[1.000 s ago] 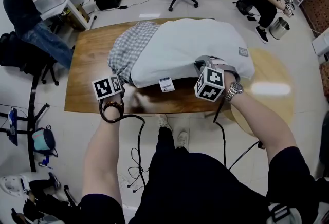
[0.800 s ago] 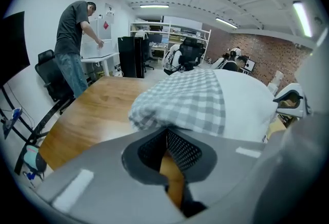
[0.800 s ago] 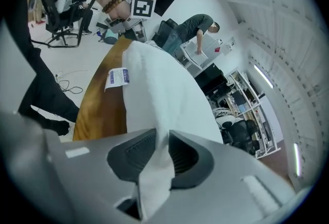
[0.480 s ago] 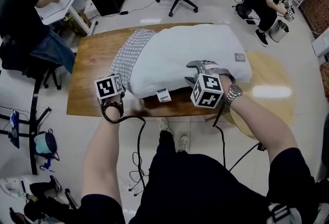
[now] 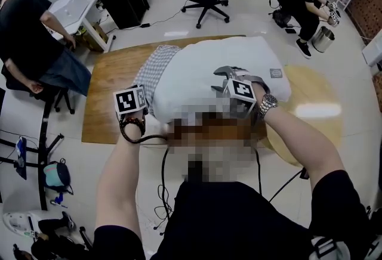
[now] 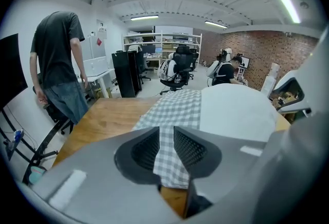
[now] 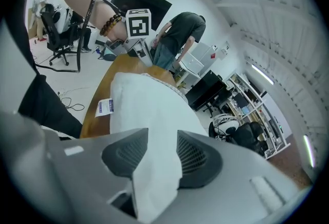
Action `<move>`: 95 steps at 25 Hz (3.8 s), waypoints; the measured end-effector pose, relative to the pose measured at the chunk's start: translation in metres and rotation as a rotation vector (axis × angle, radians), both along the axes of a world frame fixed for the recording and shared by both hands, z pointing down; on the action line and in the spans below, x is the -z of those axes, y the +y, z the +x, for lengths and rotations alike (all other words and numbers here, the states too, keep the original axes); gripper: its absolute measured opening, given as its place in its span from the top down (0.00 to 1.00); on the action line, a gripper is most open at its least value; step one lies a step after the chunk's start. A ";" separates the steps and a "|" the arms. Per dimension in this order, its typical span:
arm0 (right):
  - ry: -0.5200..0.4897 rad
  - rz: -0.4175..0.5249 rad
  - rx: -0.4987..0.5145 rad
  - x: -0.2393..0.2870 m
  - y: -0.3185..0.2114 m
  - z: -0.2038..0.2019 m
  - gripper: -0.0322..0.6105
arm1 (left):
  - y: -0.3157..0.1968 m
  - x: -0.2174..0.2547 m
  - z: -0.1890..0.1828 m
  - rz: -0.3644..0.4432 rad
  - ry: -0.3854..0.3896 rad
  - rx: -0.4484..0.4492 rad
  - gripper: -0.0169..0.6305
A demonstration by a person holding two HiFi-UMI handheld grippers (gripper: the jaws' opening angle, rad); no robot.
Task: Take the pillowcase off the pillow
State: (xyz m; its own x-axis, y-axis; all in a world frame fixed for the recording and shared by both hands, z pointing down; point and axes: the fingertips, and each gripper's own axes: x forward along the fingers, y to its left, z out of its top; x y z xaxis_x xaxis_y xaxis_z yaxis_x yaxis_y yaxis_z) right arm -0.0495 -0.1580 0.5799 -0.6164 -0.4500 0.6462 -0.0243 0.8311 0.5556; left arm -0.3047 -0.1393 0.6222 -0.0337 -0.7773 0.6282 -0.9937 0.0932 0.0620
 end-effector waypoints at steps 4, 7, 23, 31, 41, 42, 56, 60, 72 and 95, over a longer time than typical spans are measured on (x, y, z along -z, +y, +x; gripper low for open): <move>-0.021 -0.017 -0.019 0.005 -0.007 0.004 0.68 | -0.011 0.010 0.017 0.011 -0.010 -0.048 0.82; -0.032 -0.030 -0.034 0.009 -0.014 0.001 0.68 | -0.021 0.016 0.023 0.018 -0.011 -0.087 0.81; -0.063 -0.178 -0.086 0.037 -0.110 -0.071 0.63 | -0.128 0.046 0.007 -0.035 0.055 -0.276 0.72; -0.047 -0.333 -0.122 0.024 -0.170 -0.115 0.56 | -0.191 0.037 0.001 -0.134 0.153 -0.395 0.65; 0.014 -0.599 -0.137 -0.013 -0.223 -0.152 0.44 | -0.253 -0.013 0.002 -0.326 0.328 -0.478 0.64; 0.024 -0.615 -0.127 -0.016 -0.224 -0.155 0.44 | -0.257 -0.024 0.003 -0.348 0.343 -0.485 0.64; 0.173 -0.770 -0.156 -0.045 -0.225 -0.140 0.92 | -0.280 -0.048 -0.024 -0.451 0.234 -0.468 0.96; 0.170 -0.780 -0.214 -0.046 -0.221 -0.126 0.92 | -0.275 -0.047 -0.042 -0.415 0.215 -0.415 0.96; 0.207 -0.775 -0.342 -0.040 -0.233 -0.070 0.93 | -0.269 -0.032 -0.072 -0.388 0.128 -0.304 0.96; 0.129 -0.505 -0.345 -0.034 -0.260 -0.009 0.78 | -0.199 -0.040 -0.194 -0.351 0.051 -0.070 0.94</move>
State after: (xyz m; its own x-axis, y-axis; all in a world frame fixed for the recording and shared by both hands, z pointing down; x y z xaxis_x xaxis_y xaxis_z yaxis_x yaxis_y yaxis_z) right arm -0.0587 -0.4183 0.6138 -0.3925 -0.2284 0.8909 -0.2972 0.9482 0.1122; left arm -0.4990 -0.3384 0.6620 0.0505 -0.5133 0.8567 -0.9949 0.0493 0.0882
